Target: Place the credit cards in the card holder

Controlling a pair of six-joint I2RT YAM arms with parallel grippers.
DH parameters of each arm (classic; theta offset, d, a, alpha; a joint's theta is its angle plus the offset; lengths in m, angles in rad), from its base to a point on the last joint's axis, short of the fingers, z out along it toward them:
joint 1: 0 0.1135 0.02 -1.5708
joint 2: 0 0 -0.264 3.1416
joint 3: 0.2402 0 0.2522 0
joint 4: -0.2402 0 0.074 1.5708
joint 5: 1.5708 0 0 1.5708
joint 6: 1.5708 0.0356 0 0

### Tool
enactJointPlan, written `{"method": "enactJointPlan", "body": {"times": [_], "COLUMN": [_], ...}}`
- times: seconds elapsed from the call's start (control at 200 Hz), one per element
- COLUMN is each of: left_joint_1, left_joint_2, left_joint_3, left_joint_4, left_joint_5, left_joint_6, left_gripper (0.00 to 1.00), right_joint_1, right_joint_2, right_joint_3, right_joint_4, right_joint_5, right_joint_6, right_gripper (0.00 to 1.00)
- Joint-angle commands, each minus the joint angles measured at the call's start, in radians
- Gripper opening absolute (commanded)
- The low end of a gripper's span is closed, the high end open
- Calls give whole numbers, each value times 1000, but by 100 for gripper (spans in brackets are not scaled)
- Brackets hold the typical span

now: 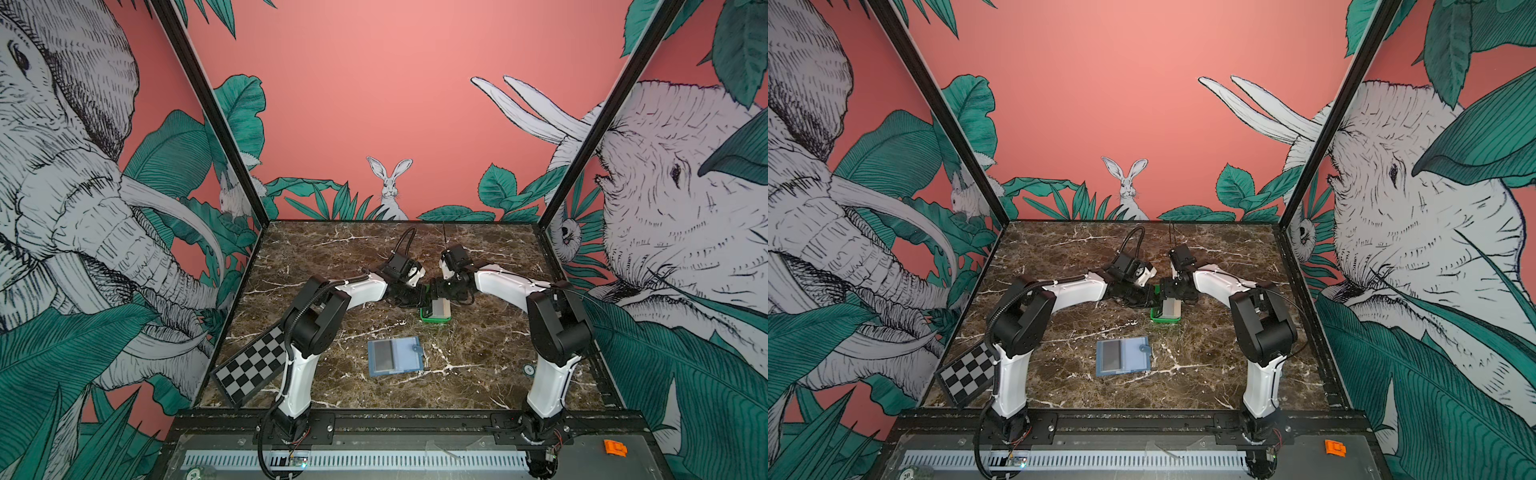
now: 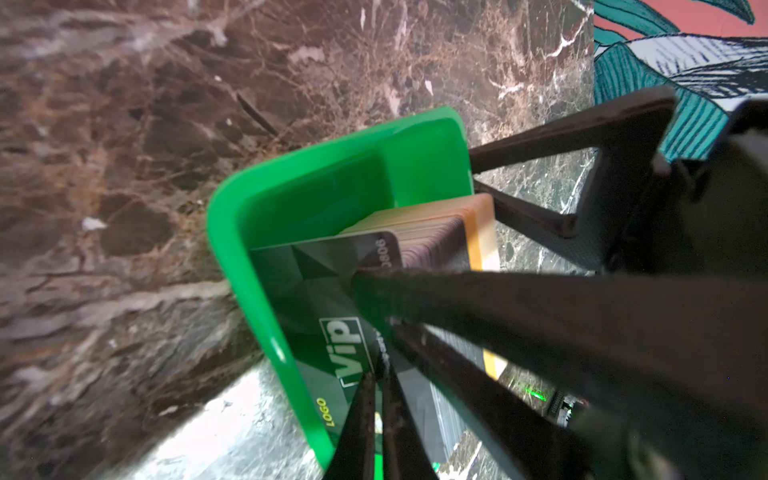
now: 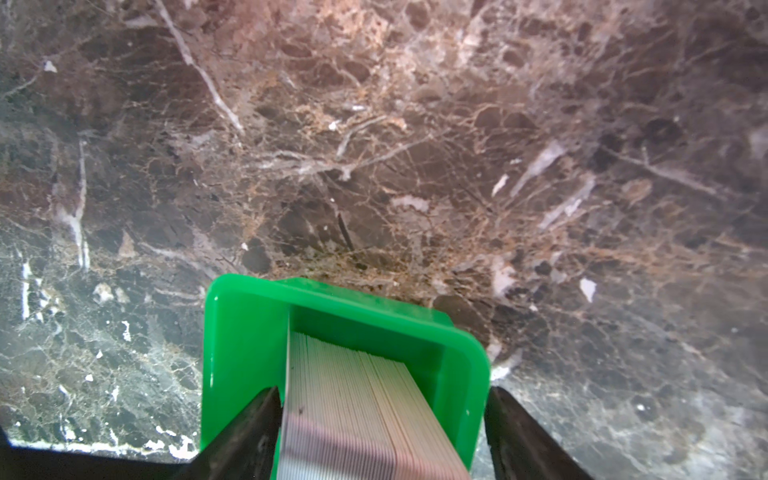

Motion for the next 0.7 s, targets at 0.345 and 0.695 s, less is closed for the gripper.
{"method": "enactJointPlan", "body": {"times": [0.345, 0.695], "left_joint_1": [-6, -47], "left_joint_2": [20, 11], "left_joint_3": [15, 17], "left_joint_4": [-30, -27], "left_joint_5": [-4, 9], "left_joint_6": [-1, -8], "left_gripper": [12, 12], "right_joint_1": [-14, -16], "right_joint_2": [-72, -1], "right_joint_3": [-8, 23], "right_joint_4": [-40, -11], "right_joint_5": [19, -91], "right_joint_6": [-14, -5], "right_gripper": [75, 74]}}
